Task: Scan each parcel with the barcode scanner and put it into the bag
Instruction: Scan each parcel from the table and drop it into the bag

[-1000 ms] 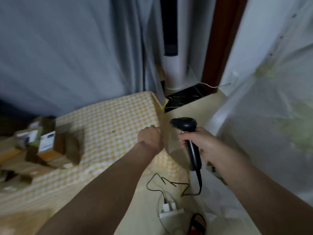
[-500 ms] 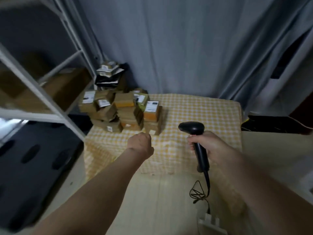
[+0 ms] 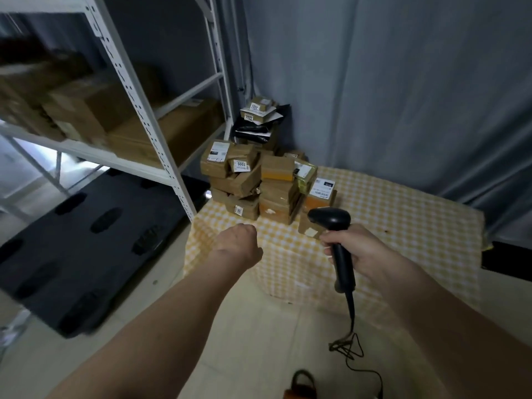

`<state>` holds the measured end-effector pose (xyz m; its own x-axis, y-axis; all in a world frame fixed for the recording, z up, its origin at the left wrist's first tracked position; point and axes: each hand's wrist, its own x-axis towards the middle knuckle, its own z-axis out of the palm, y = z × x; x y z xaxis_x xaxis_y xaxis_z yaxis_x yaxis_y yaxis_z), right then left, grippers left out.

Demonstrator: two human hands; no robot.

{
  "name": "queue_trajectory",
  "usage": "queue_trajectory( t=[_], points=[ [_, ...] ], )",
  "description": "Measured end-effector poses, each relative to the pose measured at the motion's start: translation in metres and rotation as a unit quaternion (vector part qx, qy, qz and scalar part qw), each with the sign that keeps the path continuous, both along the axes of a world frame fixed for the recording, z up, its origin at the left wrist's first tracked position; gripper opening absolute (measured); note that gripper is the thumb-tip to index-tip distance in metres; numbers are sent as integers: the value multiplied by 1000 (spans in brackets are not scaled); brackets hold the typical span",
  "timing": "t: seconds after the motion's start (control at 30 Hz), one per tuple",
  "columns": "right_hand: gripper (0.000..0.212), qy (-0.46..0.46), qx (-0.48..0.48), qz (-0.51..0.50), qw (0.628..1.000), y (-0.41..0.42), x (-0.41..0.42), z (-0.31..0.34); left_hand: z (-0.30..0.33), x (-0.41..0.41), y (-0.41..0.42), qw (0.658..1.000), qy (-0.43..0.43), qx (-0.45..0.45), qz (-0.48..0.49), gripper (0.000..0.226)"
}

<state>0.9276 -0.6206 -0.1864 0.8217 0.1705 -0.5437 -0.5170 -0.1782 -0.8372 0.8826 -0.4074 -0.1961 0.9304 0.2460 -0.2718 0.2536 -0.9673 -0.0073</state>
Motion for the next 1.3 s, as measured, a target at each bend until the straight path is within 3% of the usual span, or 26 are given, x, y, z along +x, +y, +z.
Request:
queue_trajectory(
  t=[0.2,0.57,0.83,1.17,1.3],
  points=[
    [7,24,9,-13,1000,20,50,-18,-12,50,21,1000,13,-7,-1,47],
    [14,60,-1,-78,995,12,195,-42,-21,218,1,998,33,-19,-45,46],
    [16,105,12,-103,989,27,262,-64,-66,282,22,994,69,-73,-52,53],
    [9,147,20,-111,983,67,316,-80,-94,408,70,991,78,15,-109,85],
    [25,174,35,-151,973,92,340,-89,-108,450,89,983,100,28,-150,105]
  ],
)
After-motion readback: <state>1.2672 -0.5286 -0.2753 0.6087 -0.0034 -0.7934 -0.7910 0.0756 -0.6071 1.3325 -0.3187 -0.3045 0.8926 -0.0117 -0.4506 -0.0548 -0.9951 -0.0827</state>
